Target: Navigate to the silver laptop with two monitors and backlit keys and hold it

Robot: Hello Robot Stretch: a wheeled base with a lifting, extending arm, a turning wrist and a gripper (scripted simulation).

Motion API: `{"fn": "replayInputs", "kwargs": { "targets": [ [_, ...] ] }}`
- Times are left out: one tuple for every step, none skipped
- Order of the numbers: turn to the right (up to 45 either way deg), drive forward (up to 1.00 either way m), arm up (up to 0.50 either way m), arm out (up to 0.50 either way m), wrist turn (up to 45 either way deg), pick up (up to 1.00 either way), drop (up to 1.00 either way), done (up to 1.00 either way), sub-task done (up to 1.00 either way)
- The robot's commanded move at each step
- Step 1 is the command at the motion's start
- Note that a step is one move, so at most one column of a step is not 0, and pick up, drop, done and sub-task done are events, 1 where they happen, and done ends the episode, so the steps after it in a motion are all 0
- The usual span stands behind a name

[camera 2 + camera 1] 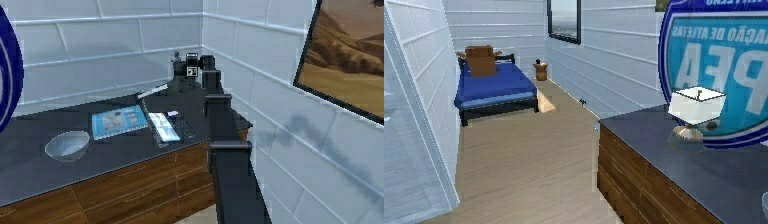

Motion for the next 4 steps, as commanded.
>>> {"fn": "replayInputs", "kwargs": {
  "targets": [
    [0.0,0.00,0.00,0.00,6.0,0.00,0.00,0.00,0.00],
    [0.0,0.00,-0.30,0.00,0.0,0.00,0.00,0.00,0.00],
    [0.0,0.00,0.00,0.00,0.0,1.00,0.00,0.00,0.00],
    [0.0,0.00,0.10,0.00,0.0,0.00,0.00,0.00,0.00]
  ]
}}
